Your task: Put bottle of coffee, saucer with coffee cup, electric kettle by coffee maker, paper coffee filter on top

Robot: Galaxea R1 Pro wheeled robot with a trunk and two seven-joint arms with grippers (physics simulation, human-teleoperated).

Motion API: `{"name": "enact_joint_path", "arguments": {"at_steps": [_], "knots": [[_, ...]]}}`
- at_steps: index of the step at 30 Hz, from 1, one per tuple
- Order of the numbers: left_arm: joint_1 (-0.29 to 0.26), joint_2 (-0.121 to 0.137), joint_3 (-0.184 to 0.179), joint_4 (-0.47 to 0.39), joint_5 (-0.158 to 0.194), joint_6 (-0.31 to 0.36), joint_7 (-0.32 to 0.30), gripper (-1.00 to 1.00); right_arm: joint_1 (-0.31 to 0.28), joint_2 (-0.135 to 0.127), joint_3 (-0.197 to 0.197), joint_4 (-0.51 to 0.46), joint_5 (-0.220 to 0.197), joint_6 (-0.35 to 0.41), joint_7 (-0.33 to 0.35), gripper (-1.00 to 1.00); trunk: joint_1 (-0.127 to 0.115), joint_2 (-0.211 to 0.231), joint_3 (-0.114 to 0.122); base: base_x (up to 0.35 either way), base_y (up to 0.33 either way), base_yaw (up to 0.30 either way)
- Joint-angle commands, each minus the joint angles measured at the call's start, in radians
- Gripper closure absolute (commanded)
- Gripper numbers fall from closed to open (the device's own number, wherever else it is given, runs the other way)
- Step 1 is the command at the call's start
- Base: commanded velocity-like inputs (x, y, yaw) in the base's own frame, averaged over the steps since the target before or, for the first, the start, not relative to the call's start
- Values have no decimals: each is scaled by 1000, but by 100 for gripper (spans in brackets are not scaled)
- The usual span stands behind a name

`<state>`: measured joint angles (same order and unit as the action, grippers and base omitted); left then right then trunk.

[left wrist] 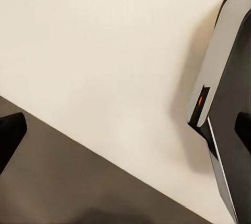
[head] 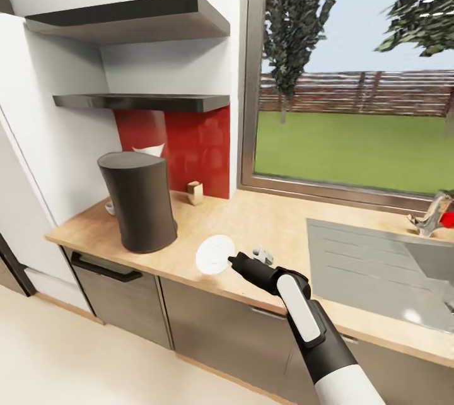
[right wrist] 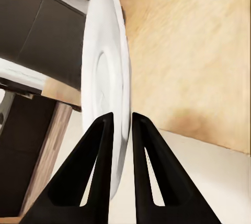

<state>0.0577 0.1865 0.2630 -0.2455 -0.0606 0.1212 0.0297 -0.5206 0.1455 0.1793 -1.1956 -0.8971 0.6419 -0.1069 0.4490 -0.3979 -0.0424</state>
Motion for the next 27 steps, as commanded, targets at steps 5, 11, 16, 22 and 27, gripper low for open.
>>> {"name": "enact_joint_path", "arguments": {"at_steps": [5, 11, 16, 22, 27], "knots": [[2, -1, 4, -5, -6, 6, 0, -100, -1, 0, 0, -1, -14, 2, -7, 100, 1, -2, -2, 258, 133, -269], [2, 0, 4, -5, -6, 9, 0, -100, -1, 0, 1, -1, -14, 2, -7, 100, 1, -2, -2, 77, 56, -237], [2, 1, 2, -5, -5, 9, 0, -100, -1, 0, 5, 3, -16, 2, -2, 100, 1, -2, -2, 4, 3, -27], [2, 1, 2, -5, -6, 9, 0, -100, -1, 1, 5, 5, -14, 2, -5, 100, 1, -2, -2, 82, 185, -1], [2, 1, 2, -5, -6, 9, 0, -100, -1, 1, 5, 5, -14, 2, -5, 100, 1, -2, -2, 85, 297, 0]]}}
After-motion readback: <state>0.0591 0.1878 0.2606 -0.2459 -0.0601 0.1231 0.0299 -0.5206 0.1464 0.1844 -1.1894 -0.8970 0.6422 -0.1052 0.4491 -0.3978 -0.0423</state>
